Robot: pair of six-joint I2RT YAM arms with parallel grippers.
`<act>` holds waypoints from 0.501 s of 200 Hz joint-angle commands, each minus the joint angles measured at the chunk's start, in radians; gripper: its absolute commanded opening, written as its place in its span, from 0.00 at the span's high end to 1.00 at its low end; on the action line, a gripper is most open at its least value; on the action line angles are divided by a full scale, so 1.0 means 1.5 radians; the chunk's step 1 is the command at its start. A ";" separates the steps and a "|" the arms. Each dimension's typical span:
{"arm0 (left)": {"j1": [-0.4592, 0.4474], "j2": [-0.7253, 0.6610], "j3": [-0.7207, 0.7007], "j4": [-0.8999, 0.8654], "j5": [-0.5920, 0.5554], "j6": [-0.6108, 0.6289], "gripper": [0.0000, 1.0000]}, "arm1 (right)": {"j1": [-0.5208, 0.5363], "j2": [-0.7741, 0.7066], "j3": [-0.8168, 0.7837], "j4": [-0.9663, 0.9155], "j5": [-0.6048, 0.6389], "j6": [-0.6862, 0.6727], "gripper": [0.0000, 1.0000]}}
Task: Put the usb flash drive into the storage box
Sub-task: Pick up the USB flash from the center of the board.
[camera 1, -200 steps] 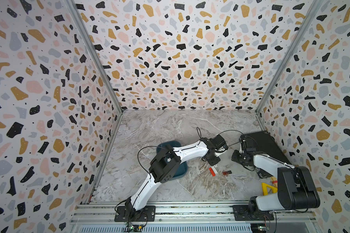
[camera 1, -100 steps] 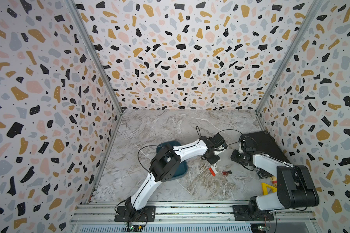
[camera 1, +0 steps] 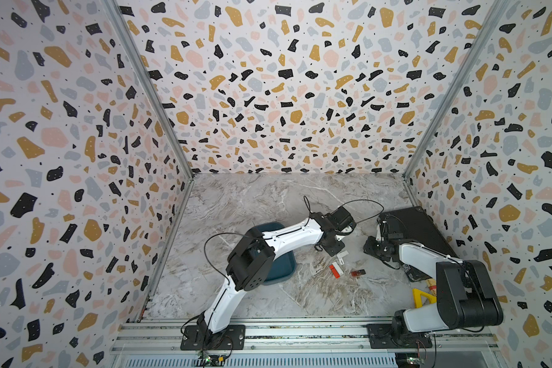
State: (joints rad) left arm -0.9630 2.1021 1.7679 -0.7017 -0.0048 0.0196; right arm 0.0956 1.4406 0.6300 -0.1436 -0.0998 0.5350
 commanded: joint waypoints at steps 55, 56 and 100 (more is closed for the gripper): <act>0.195 -0.425 -0.389 -0.009 -0.179 -0.230 1.00 | 0.009 0.002 0.006 -0.005 -0.040 0.003 0.59; 0.198 -0.426 -0.393 -0.009 -0.182 -0.232 1.00 | 0.009 0.002 0.006 -0.006 -0.040 0.003 0.59; 0.250 -0.351 -0.369 -0.068 -0.264 -0.268 1.00 | 0.046 -0.006 0.032 -0.060 -0.029 -0.029 0.60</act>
State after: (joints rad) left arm -0.5949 1.4948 1.1786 -0.7525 -0.3122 -0.3233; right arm 0.1394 1.4429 0.6373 -0.1596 -0.1459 0.5278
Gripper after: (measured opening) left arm 0.110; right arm 0.403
